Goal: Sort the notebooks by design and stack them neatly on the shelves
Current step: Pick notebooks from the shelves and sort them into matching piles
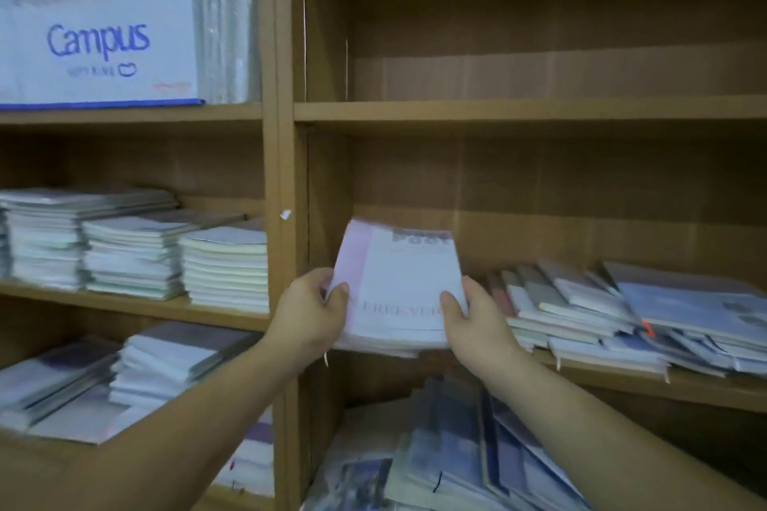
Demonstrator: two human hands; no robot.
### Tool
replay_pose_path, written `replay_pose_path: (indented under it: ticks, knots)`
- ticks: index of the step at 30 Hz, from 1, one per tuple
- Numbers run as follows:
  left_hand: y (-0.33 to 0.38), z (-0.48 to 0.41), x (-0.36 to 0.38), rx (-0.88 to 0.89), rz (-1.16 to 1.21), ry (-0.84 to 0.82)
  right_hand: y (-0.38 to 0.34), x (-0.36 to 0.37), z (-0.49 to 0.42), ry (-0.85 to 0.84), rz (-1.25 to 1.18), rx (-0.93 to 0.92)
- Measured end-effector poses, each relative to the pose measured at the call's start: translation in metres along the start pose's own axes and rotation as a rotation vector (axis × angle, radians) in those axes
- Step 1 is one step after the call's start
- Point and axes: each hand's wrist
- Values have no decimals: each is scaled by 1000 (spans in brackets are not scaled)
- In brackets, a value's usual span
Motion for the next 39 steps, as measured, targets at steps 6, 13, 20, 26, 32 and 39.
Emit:
replay_pose_path:
  ticks: [6,13,20,26,32,39]
  knots:
    - [-14,-41,-21,-185,-116,88,-21,25,-38,-27,-146,199]
    - [-46,-25,-26,107,-688,113,10,24,-33,-380,-14,142]
    - [-45,-19,-4,454,-697,-194,11,35,-33,-400,208,83]
    - [-40,-21,-3,354,-726,-131,23,22,-35,-253,113,71]
    - [-3,-9,9,274,-812,-155,21,-36,0,-250,348,-96]
    - [82,-4,115,554,-457,-294,72,-177,34,-37,628,-112]
Point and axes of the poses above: each hand's wrist, its own z-axis away from the middle knuckle, its own x-axis out of the palm, y = z × x, and after that the axes turned 11 degrees about -y, right-handed
